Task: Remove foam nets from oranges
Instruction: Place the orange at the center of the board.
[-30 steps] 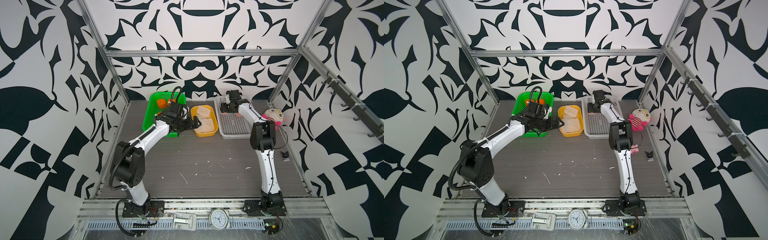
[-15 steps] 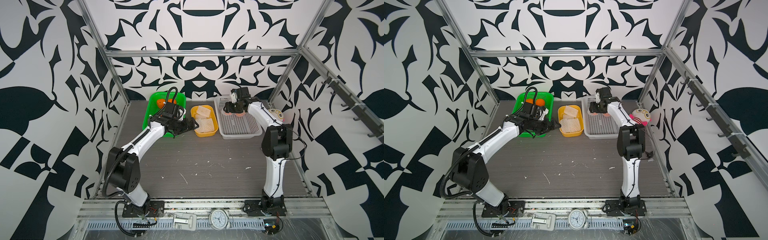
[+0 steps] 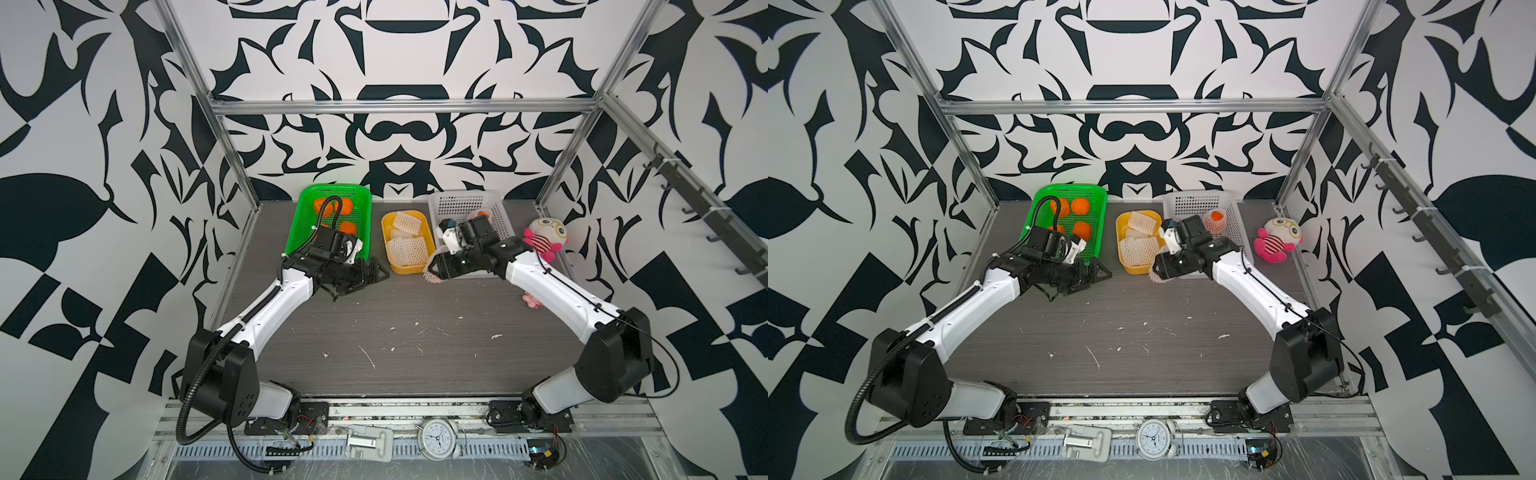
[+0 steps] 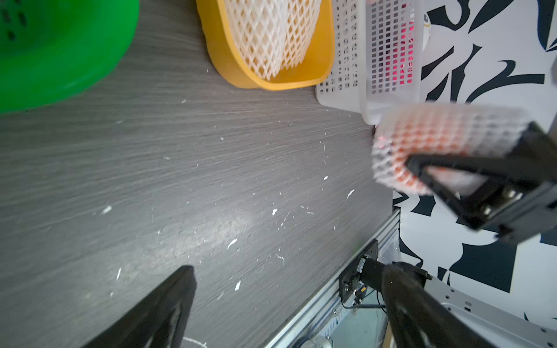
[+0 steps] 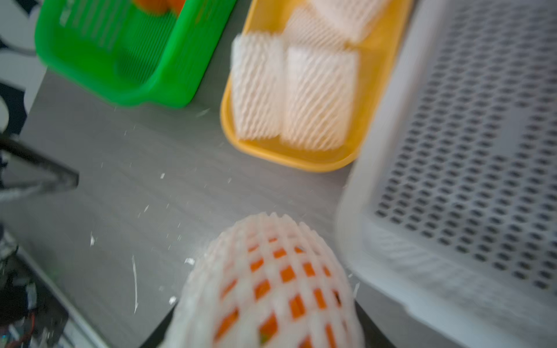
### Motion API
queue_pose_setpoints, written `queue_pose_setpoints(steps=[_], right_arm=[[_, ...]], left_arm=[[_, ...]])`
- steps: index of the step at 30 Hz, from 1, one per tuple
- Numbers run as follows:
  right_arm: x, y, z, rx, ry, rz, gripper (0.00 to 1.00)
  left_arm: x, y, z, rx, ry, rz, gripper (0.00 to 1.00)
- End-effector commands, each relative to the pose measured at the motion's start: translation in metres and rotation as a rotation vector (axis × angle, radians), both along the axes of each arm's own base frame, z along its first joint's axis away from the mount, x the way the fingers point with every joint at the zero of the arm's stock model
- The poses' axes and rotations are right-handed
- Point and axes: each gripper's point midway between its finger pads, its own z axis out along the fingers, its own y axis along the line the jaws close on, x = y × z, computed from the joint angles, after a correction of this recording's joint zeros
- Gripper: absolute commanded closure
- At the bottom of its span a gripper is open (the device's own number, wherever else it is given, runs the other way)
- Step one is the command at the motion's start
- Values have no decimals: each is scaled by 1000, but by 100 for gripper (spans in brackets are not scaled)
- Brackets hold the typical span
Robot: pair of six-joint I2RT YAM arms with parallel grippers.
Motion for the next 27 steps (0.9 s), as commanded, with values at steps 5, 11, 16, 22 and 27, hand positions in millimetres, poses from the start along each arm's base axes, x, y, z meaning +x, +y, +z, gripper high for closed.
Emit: queue_pose_setpoints(steps=[5, 11, 16, 22, 27], right_arm=[[-44, 44, -35, -43, -32, 159, 50], [-66, 86, -64, -22, -48, 280, 51], [-79, 119, -96, -30, -18, 360, 51], [-90, 143, -122, -63, 14, 416, 50], [-92, 144, -123, -76, 7, 416, 45]], left_arm=[[-41, 15, -28, -55, 131, 10, 1], [-46, 48, -46, -87, 167, 121, 1], [-52, 61, -60, -36, 176, 147, 1], [-52, 67, -66, -35, 191, 168, 1], [-50, 67, -68, -37, 191, 181, 1]])
